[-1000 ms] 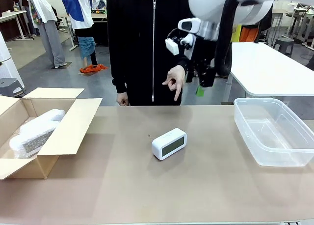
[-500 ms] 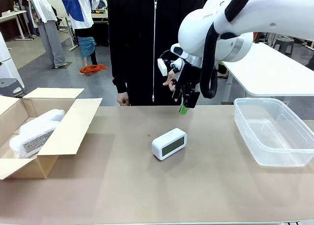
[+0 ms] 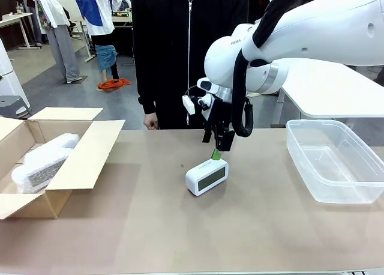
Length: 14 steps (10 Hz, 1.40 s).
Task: Separate and place wrapped and unwrapped clocks.
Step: Pick up the Digital clock indicated by the person.
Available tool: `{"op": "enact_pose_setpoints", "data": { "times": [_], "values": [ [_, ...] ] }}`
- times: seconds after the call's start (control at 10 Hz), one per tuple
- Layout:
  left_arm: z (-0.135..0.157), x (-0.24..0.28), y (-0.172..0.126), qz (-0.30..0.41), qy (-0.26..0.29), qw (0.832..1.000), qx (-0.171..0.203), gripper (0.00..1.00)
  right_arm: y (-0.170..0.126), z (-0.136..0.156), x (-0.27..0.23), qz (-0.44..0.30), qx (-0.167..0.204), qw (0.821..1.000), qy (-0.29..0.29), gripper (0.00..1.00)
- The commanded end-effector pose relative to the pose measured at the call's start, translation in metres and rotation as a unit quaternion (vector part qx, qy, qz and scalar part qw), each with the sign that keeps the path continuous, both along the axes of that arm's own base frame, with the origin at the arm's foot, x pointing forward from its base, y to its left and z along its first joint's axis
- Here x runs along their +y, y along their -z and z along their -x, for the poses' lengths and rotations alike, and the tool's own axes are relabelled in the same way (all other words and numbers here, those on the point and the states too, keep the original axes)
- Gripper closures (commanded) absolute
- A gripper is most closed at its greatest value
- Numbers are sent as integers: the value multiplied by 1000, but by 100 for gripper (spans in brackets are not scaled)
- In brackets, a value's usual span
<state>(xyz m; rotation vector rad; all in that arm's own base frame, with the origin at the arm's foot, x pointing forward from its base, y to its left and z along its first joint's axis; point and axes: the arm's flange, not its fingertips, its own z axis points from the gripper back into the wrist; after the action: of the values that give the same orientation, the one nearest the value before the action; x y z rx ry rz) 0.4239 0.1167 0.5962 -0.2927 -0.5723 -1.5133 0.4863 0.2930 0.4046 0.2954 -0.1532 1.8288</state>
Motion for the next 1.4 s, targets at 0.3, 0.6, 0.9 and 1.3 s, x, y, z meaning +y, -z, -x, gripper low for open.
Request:
{"op": "enact_pose_setpoints", "data": {
  "times": [0.3, 0.6, 0.9, 1.3],
  "values": [
    [4, 2, 1, 0, 10, 1000, -5, 0, 0, 27, 10, 20, 11, 1000, 4, 0],
    [4, 2, 1, 0, 10, 1000, -5, 0, 20, 29, 15, 24, 8, 1000, -12, 0],
    [4, 2, 1, 0, 10, 1000, -5, 0, 39, 16, 27, 55, -28, 996, -61, 0],
    [4, 2, 1, 0, 10, 1000, -5, 0, 45, 6, 27, 64, -38, 994, -74, 0]
  ]
}}
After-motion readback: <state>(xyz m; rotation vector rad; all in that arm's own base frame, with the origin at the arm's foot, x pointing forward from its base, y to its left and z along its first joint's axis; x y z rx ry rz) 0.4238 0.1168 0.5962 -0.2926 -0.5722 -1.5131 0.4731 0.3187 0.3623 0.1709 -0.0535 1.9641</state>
